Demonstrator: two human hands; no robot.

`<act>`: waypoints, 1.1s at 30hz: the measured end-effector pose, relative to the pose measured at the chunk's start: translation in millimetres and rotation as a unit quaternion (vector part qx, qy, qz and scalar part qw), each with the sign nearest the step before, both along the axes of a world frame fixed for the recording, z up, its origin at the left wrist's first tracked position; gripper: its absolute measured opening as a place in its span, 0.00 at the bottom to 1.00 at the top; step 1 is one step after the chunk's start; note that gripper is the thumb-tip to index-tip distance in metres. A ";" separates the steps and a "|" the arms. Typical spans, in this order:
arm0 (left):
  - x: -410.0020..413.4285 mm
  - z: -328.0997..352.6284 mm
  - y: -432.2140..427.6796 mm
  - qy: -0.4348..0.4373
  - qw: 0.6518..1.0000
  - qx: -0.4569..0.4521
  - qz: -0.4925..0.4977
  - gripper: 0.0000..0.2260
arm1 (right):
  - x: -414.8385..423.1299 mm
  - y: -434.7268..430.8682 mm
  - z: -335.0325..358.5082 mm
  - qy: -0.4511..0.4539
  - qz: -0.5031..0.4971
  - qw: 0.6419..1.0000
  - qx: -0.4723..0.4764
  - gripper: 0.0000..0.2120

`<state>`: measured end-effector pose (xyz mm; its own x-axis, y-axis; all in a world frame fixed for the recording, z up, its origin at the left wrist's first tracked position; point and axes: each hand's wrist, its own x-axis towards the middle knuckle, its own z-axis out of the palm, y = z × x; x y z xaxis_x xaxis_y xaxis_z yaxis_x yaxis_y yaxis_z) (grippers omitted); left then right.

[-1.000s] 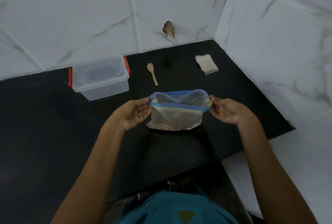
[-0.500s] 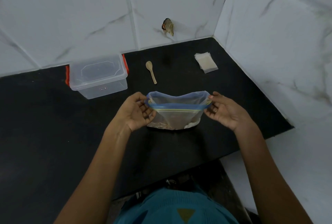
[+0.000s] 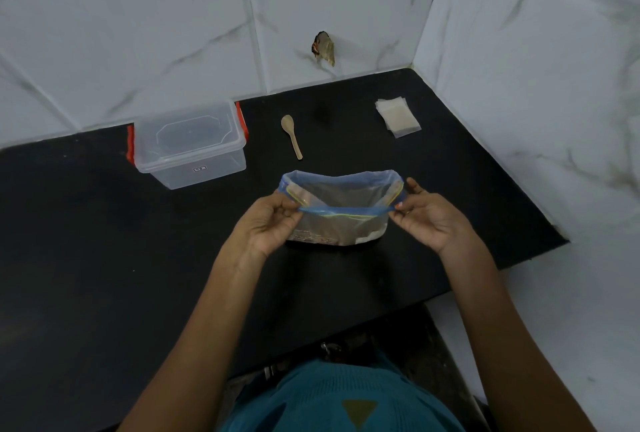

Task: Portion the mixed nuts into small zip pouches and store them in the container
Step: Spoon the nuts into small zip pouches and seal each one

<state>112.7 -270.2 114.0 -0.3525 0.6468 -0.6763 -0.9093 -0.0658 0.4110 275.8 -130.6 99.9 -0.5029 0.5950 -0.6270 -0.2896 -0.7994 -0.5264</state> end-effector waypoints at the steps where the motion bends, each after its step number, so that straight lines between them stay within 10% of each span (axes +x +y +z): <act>1: 1.9 0.1 1.8 -0.008 1.000 -0.003 0.017 0.12 | 0.5 0.3 -1.8 0.011 -0.010 1.000 -0.016 0.18; 10: 9.5 -8.8 -0.7 -0.084 0.992 0.038 0.087 0.09 | 3.0 -6.3 -20.0 0.114 -0.108 0.981 -0.113 0.23; 17: 12.3 -7.8 -5.6 0.062 0.997 -0.026 -0.022 0.10 | 1.4 -14.1 -23.4 0.093 -0.056 0.994 -0.021 0.19; 33: 25.3 -29.2 -3.8 0.090 0.995 -0.029 0.010 0.03 | -0.4 -27.0 -16.4 -0.005 0.031 0.999 0.024 0.04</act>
<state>138.0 -274.0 84.8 -0.4837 0.6007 -0.6366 -0.8189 -0.0538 0.5715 275.4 -157.6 83.5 -0.5340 0.5925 -0.6032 -0.2339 -0.7891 -0.5680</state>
